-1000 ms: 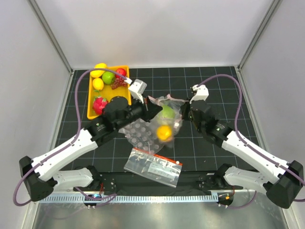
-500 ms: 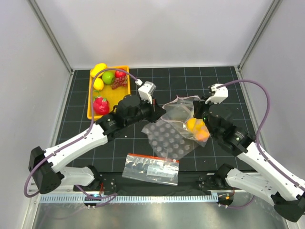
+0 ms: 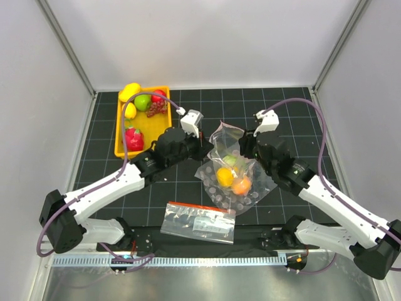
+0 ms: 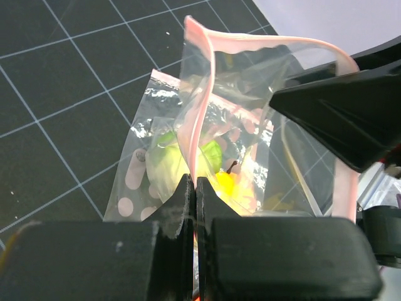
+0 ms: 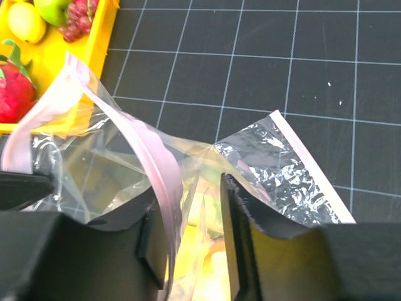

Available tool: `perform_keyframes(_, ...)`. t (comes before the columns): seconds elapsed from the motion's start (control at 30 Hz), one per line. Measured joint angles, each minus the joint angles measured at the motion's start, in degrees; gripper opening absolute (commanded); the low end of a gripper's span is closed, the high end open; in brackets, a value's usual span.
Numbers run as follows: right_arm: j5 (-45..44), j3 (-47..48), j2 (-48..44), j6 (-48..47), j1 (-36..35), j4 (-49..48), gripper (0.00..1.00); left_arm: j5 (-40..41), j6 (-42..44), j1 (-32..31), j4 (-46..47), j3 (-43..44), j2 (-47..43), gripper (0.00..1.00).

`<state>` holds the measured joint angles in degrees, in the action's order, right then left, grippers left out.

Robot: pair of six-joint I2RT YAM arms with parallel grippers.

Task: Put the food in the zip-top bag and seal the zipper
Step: Adjust the zipper food storage bag at the center of the board.

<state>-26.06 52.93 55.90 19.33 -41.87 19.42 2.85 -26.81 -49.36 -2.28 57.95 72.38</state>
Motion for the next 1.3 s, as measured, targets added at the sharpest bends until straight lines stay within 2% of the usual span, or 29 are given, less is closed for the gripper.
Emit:
perform_keyframes(0.1, 0.3, 0.2, -0.8, 0.7, 0.0, 0.9, 0.48, 0.1, 0.0, 0.0, 0.8, -0.8, -0.2, 0.0)
perform_keyframes(0.13, 0.3, 0.7, -0.9, 1.1, 0.0, 1.8, 0.54, 0.2, -0.1, 0.0, 1.0, -1.0, -0.4, 0.0)
perform_keyframes(0.23, 1.0, 2.3, -0.9, 2.4, 0.0, 3.6, 0.59, 0.1, -0.2, 0.0, 1.5, -1.5, -1.1, 0.0)
perform_keyframes(0.67, 7.1, 6.6, -0.9, 8.8, 0.0, 9.4, 0.55, -0.1, -0.2, 0.0, 2.1, -1.5, -2.4, 0.0)
perform_keyframes(0.77, 7.8, 7.2, -1.4, 9.8, -0.1, 10.0, 0.47, -0.1, -0.2, 0.0, 2.1, -1.5, -2.5, 0.0)
perform_keyframes(0.83, 8.0, 7.5, -1.8, 10.1, -0.1, 10.8, 0.36, -0.1, -0.2, 0.0, 2.1, -1.5, -2.5, 0.0)
perform_keyframes(0.9, 8.2, 8.0, -1.9, 10.5, -0.2, 11.5, 0.22, -0.1, -0.2, 0.0, 2.0, -1.5, -2.6, 0.0)
perform_keyframes(0.93, 8.3, 8.2, -1.9, 10.4, -0.2, 11.6, 0.05, -0.1, -0.2, 0.0, 2.0, -1.5, -2.6, 0.0)
perform_keyframes(0.97, 8.3, 8.4, -1.8, 10.1, -0.2, 11.9, 0.01, -0.1, -0.2, 0.0, 2.0, -1.5, -2.8, 0.0)
perform_keyframes(1.2, 3.9, 8.9, -3.0, 7.0, -0.2, 12.3, 0.01, -0.2, -0.3, 0.0, 2.1, -1.2, -2.7, 0.0)
perform_keyframes(1.3, 3.0, 12.5, -2.4, 5.7, -0.2, 13.3, 0.01, -0.6, -1.3, 0.0, 3.3, -0.7, -1.8, 0.02)
